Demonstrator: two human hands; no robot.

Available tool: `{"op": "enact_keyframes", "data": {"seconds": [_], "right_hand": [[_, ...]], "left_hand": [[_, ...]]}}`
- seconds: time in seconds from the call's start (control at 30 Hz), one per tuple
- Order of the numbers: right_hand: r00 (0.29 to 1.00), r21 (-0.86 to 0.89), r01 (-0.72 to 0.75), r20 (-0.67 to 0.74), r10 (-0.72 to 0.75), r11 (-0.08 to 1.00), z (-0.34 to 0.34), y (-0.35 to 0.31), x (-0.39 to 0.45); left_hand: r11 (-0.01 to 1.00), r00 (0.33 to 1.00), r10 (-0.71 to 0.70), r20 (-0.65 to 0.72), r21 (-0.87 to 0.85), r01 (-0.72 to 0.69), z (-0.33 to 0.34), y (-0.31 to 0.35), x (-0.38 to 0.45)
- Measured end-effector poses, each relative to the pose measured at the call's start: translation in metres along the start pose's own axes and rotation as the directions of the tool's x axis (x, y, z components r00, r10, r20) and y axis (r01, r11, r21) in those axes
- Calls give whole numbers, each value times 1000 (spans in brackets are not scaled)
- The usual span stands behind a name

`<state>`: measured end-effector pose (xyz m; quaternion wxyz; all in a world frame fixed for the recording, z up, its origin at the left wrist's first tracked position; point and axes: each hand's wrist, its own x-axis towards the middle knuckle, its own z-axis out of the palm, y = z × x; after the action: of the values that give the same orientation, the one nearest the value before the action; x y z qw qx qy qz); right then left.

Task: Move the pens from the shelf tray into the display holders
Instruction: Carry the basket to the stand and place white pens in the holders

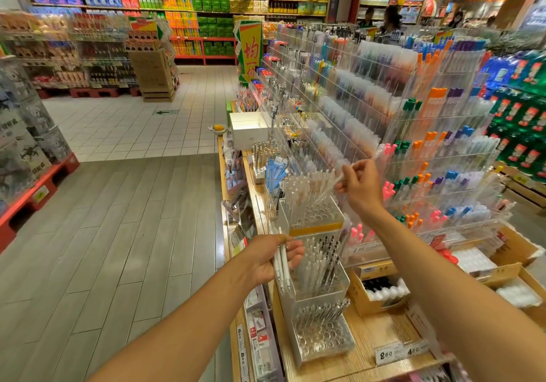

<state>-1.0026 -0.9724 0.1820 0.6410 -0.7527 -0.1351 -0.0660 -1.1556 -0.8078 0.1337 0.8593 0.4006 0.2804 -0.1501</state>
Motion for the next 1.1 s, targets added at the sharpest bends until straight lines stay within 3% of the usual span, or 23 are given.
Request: {"op": "enact_keyframes", "data": {"seconds": [0.17, 0.5, 0.67, 0.73, 0.83, 0.93, 1.1], "right_hand": [[985, -143, 150, 102, -137, 978, 16, 0, -5], [907, -355, 298, 395, -147, 886, 40, 12, -25], [917, -394, 294, 373, -141, 871, 43, 12, -24], [941, -403, 242, 321, -111, 882, 42, 9, -24], [940, -466, 56, 322, 111, 883, 39, 11, -27], [817, -412, -59, 503, 281, 909, 36, 20, -40], [680, -88, -297, 680, 275, 951, 33, 25, -55]], "left_hand": [[1000, 999, 16, -35, -5, -16, 0, 4, 3], [999, 999, 41, -18, 17, -40, -2, 6, 2], [995, 995, 102, 13, -4, -102, -1, 5, 3], [993, 993, 117, 19, 15, -117, -1, 5, 5], [990, 991, 130, 32, 47, -131, -1, 5, 6], [983, 989, 142, 50, 107, -146, -2, 5, 5], [973, 978, 175, 110, 133, -190, -1, 4, 3]]}}
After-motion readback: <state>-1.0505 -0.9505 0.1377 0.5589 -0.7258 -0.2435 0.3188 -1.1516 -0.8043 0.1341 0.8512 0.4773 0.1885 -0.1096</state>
